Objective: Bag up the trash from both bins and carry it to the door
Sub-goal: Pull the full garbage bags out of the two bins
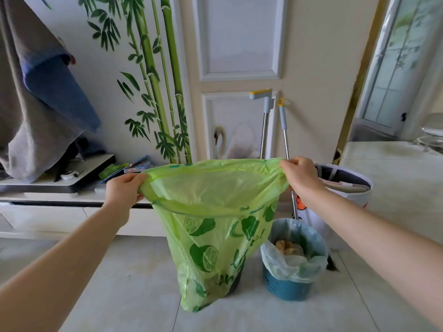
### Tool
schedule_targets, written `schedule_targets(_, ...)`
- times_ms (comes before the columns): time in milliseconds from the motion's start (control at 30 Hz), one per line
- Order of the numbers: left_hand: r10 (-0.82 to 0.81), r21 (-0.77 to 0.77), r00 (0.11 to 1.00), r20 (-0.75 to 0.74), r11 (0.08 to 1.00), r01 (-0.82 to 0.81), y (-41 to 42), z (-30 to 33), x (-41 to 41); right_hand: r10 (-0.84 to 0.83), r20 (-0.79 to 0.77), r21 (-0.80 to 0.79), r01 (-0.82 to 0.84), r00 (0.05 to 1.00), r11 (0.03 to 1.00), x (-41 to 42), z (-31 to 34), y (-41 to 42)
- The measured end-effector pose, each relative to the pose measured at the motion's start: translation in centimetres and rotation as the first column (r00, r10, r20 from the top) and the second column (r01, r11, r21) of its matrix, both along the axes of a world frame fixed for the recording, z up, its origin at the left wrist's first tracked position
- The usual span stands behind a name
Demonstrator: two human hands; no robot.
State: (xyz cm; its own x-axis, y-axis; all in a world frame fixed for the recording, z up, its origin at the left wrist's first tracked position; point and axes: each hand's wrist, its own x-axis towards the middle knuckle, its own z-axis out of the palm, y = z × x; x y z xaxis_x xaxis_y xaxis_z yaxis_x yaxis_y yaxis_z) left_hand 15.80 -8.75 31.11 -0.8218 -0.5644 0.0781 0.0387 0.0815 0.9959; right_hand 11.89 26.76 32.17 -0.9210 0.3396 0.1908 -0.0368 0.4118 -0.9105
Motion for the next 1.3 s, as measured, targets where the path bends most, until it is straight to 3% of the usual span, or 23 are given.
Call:
schedule_targets(267, -0.101, 0.01, 0.987, 0.128, 0.995, 0.1, -0.7, -4.2, 3.2, 0.068, 0.007, 0.282, -0.067, 0.998, 0.957, 5.0, -2.8, 1.5)
schedule_targets(400, -0.161, 0.009, 0.957, 0.241, 0.986, 0.164, -0.5, -9.2, 3.5, 0.073, 0.098, 0.627, -0.119, 0.992, 0.77, 6.7, -7.4, 2.3)
schedule_targets(467, -0.186, -0.003, 0.93, 0.316, 0.98, 0.197, -0.4, -12.4, 3.5, 0.059, 0.157, 0.706, -0.154, 0.986, 0.692, 6.9, -10.1, 2.5)
schedule_targets(767, -0.195, -0.078, 0.769, 0.609, 0.95, 0.302, -1.2, -22.6, 2.1, 0.022, 0.445, 0.692, -0.36, 0.895, 0.626, 6.0, -20.6, 1.8)
schedule_targets(1067, -0.056, -0.163, 0.771, 0.635, 0.965, 0.204, -3.4, -26.6, -1.1, 0.107, 0.549, 0.522, -0.44, 0.829, 0.73, 3.7, -26.5, 2.4)
schedule_targets(1300, -0.013, -0.222, 0.8, 0.6, 0.958, 0.182, -3.9, -27.1, -2.0, 0.182, 0.561, 0.469, -0.491, 0.807, 0.734, 2.3, -27.6, 0.1)
